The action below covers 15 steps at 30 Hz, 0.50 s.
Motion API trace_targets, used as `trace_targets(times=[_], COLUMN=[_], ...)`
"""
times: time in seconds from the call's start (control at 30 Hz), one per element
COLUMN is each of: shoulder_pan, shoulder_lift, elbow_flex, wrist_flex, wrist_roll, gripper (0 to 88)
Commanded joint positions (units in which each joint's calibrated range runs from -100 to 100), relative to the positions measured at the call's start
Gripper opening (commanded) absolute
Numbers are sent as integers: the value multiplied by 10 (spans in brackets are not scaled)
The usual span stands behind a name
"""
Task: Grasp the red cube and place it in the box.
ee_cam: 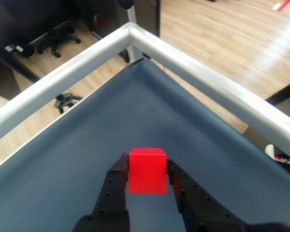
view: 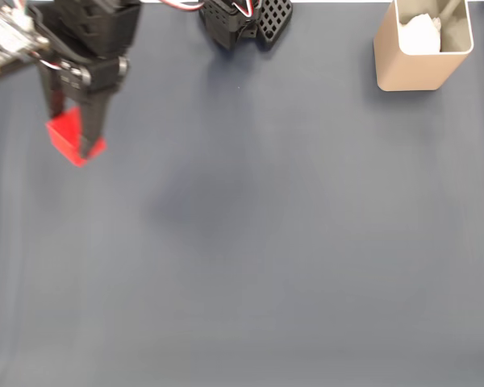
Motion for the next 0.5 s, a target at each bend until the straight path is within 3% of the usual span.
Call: trace_targets(times=[0.0, 0.47], shoulder_pan=[-52, -226], shoulder_lift=[-40, -121], elbow_flex=[-33, -4], wrist_flex=[5, 25], wrist_roll=[7, 35], gripper=[2, 2])
